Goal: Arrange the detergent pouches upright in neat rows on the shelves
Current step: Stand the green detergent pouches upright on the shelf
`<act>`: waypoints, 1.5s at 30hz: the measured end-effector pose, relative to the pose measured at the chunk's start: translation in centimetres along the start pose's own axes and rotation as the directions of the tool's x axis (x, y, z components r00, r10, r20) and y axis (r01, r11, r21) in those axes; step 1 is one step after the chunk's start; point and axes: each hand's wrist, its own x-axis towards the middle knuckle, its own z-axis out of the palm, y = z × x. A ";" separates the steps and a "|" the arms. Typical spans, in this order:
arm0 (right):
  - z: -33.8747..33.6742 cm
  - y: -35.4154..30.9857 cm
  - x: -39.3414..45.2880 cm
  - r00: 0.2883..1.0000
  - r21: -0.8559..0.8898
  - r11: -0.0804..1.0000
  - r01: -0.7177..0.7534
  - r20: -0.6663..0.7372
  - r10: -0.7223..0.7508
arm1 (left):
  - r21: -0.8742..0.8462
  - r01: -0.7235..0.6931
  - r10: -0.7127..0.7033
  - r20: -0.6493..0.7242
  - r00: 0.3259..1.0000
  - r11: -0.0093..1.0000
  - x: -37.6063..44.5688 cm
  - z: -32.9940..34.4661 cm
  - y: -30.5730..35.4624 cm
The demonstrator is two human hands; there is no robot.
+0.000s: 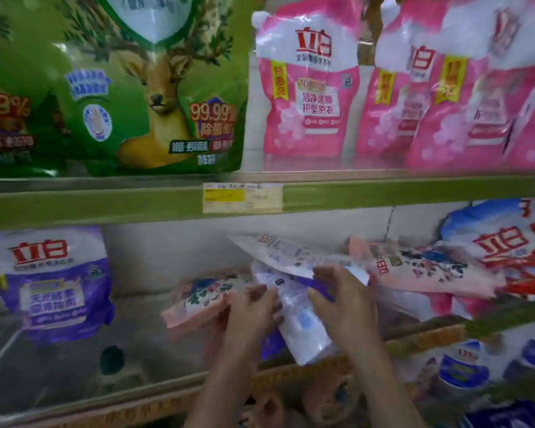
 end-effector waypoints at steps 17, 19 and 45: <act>2.7 4.6 7.3 0.903 -0.720 0.556 0.415 0.402 -0.153 | -0.290 0.003 -0.055 -0.173 0.983 0.957 3.4 3.3 -2.2; 1.6 4.3 8.0 0.880 -0.692 0.558 0.457 0.443 -0.172 | -0.281 0.018 -0.065 -0.156 0.986 0.960 3.5 3.1 -2.0; 4.9 -6.0 2.8 0.803 -0.049 0.957 0.285 0.558 -0.211 | -0.587 0.059 -0.046 0.037 0.998 0.808 0.0 -13.6 -5.9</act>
